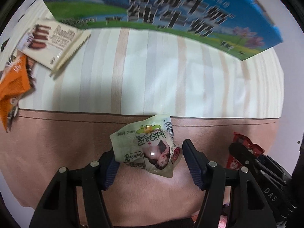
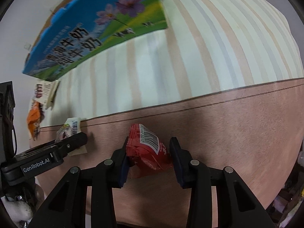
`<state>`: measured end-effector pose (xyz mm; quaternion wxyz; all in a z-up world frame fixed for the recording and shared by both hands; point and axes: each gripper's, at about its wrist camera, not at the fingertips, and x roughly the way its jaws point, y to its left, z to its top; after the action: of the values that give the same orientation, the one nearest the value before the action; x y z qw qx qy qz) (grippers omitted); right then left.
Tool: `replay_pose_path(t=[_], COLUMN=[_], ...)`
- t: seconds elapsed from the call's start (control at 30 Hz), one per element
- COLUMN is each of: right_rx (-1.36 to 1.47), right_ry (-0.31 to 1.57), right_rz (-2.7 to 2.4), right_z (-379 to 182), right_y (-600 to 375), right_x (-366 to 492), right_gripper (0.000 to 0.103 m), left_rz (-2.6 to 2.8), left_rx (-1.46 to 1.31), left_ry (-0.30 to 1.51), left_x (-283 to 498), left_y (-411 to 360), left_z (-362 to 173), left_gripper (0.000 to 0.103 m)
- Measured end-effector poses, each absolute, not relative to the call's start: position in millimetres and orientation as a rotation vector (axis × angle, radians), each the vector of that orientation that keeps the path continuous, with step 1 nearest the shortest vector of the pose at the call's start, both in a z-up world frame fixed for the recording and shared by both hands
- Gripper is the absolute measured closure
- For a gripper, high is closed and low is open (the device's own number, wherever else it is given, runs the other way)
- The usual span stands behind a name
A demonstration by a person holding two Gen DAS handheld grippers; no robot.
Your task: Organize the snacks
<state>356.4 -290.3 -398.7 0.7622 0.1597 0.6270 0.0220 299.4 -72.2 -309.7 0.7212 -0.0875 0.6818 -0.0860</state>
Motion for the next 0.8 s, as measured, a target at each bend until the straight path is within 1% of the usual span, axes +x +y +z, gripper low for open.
replay_pose_path(t=[0.17,0.33,0.37,0.43,0.47,0.57,0.63,0.67,0.7,0.73,0.77,0.8], right_rx=[0.377,0.392,0.394,0.401,0.403,0.389,0.386,0.385,0.389,0.396,0.397,0.404], right_ry=[1.317,1.239,1.224,1.188,1.175,1.125,1.109,1.11,1.11,1.114,1.124,1.138], right_rz=[0.104,0.17,0.183,0.207,0.217,0.234,0.23,0.232,0.23,0.23,0.232,0.229], right_z=[-366,-318,-308,-287,-278,-253,-245,-244,-245,-248,-253,-260], right_y=[-283,-278,-278,-278,-278,-276,-275,-273,-273,-273,-272,-272], right_x=[361,375,379,389,394,414,427,434,438,441,440,439], right_gripper=[0.061,0.061,0.062,0.061,0.062,0.061,0.061,0.062,0.062,0.062,0.062,0.061], left_rz=[-0.231,-0.28,-0.287,-0.298,-0.314,-0.315,-0.322,-0.335,-0.34,-0.335,-0.318,-0.289], left_rx=[-0.191,-0.195,-0.193,-0.189,-0.189,-0.187,-0.197,-0.205,-0.232,-0.282,-0.309,-0.35], left_ry=[1.453,1.38,1.365,1.339,1.326,1.289,1.286,1.301,1.312,1.328,1.354,1.396], left_x=[298,306,310,319,328,350,361,363,363,360,360,359], left_y=[-69,-65,-63,-61,-59,-54,-49,-44,-37,-25,-21,-16], left_z=[-269,-218,-208,-190,-178,-165,-168,-173,-180,-193,-206,-224], left_gripper=[0.042,0.043,0.046,0.06,0.06,0.06,0.06,0.057,0.057,0.053,0.044,0.042])
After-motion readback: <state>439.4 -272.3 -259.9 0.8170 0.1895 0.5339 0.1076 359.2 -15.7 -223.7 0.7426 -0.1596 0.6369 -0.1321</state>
